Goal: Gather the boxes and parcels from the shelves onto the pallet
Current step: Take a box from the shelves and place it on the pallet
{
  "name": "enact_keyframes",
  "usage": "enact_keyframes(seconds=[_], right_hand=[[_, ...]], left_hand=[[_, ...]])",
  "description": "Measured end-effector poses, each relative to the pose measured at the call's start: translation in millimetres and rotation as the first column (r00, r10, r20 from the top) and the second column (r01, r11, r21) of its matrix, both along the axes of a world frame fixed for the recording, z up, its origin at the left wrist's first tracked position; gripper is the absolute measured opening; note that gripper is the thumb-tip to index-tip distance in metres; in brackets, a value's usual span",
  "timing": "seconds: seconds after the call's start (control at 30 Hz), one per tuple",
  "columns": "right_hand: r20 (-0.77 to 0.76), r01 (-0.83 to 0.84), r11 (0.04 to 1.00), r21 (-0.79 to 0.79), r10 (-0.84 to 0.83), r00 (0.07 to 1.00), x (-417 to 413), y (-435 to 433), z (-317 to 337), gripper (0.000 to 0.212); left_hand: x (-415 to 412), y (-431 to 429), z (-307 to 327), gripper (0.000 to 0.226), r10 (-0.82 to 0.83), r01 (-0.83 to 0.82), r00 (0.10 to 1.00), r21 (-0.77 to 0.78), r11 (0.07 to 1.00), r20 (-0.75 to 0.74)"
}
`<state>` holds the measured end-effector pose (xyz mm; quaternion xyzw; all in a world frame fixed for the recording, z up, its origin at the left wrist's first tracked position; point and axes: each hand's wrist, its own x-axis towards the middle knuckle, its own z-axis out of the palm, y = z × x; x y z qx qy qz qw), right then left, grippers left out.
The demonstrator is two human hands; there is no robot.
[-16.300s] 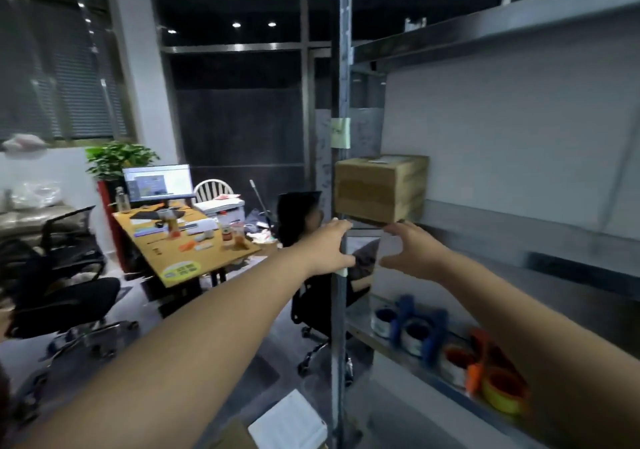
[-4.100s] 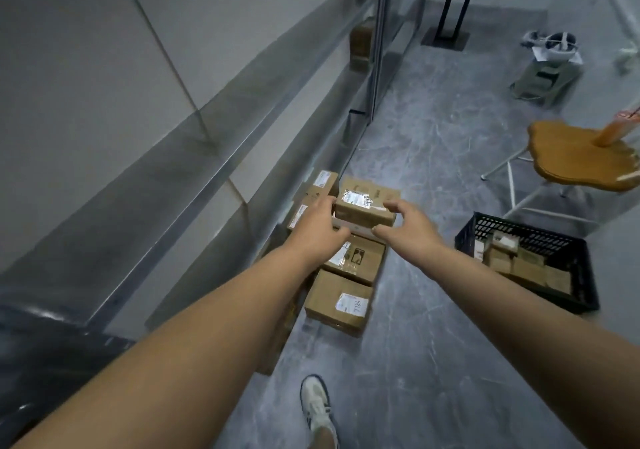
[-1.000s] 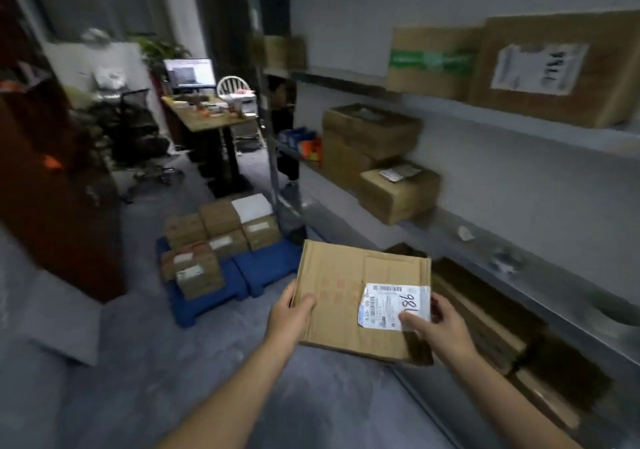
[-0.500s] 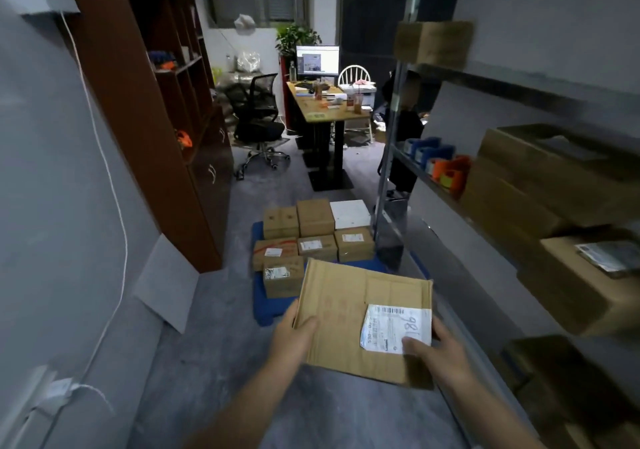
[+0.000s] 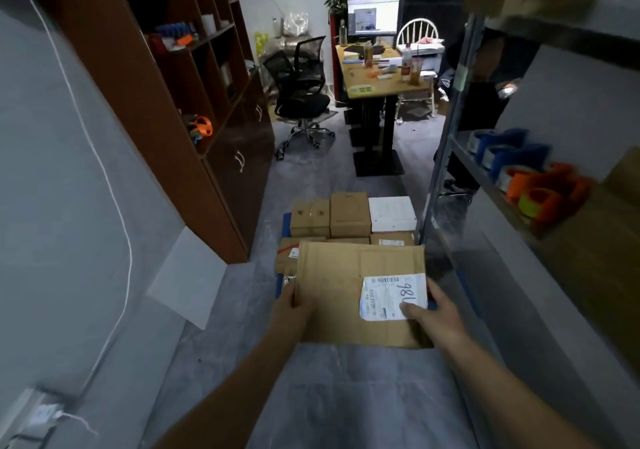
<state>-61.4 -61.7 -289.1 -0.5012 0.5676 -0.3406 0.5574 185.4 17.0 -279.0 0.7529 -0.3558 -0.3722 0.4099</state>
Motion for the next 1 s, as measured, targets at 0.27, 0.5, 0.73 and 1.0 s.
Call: enact_keyframes(seconds=[0.27, 0.5, 0.73, 1.0], right_hand=[[-0.061, 0.022, 0.991, 0.133, -0.014, 0.998, 64.2, -155.8, -52.6, 0.061], [-0.16, 0.026, 0.973, 0.228, 0.011, 0.987, 110.6, -288.2, -128.5, 0.061], [-0.211, 0.039, 0.936, 0.351, 0.038, 0.977, 113.6, -387.4, -255.3, 0.053], [-0.231, 0.042, 0.88, 0.473, 0.078, 0.97, 104.0, -449.5, -451.5, 0.066]], left_hand=[[53.1, -160.9, -61.4, 0.056, 0.043, -0.041, 0.999, 0.086, 0.995, -0.024], [103.3, -297.9, -145.7, 0.046, 0.062, -0.037, 0.994, 0.254, 0.966, -0.093], [116.2, -389.6, -264.8, 0.049, 0.004, 0.019, 0.998, 0.357, 0.934, -0.063], [109.2, -444.7, -452.4, 0.018, -0.087, 0.09, 0.996, 0.622, 0.778, -0.034]])
